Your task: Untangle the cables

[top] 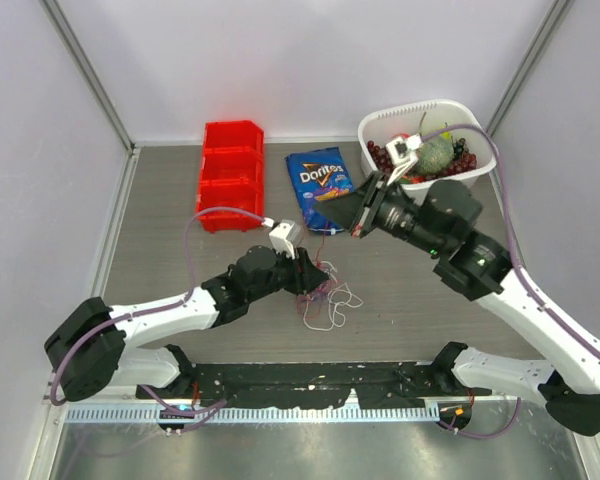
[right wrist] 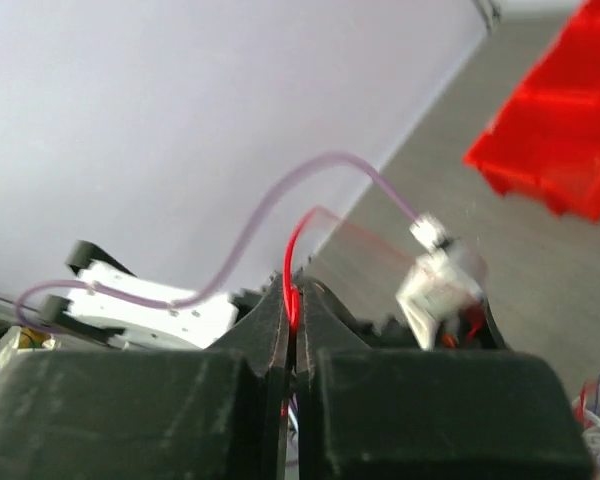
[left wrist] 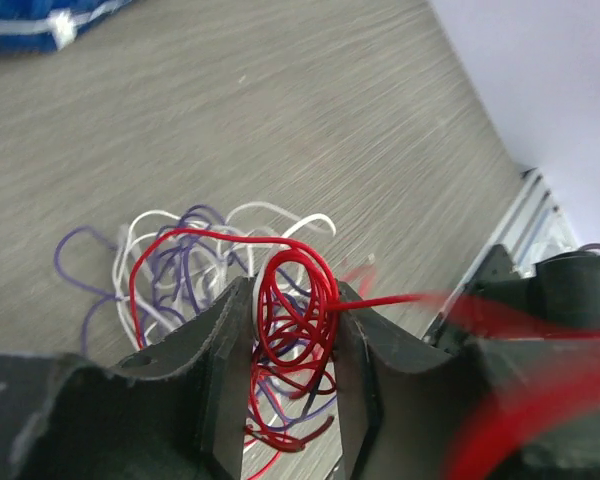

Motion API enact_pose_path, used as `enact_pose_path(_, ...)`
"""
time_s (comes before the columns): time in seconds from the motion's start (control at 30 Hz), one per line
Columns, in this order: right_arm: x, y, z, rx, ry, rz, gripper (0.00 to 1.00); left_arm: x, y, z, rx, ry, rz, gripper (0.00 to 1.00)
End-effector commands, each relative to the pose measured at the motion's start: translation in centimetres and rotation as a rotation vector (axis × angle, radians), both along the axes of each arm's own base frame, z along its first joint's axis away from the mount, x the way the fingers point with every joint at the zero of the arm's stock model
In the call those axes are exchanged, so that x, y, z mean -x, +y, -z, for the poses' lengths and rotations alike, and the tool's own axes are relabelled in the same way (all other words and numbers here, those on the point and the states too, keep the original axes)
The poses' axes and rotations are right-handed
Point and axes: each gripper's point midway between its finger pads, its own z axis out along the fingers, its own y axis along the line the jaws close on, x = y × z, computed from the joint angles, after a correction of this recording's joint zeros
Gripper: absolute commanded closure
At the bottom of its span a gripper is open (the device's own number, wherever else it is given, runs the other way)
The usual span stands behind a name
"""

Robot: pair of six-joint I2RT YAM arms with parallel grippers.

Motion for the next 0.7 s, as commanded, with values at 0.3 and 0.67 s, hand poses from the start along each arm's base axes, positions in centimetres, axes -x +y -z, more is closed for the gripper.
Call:
enact_pose_path(0.3, -0.2, -6.6, -13.0, -0.002, -0.361, 0.251, 0.99, 1.3, 3.5, 6.3, -0.096, 0.107, -0.091, 0.59)
enact_pose_path(0.67, 2.1, -11.8, -23.5, -0.102, -0.558, 0.395, 0.99, 0.8, 6.0, 9.3, -0.225, 0.110, -0.174, 0.51)
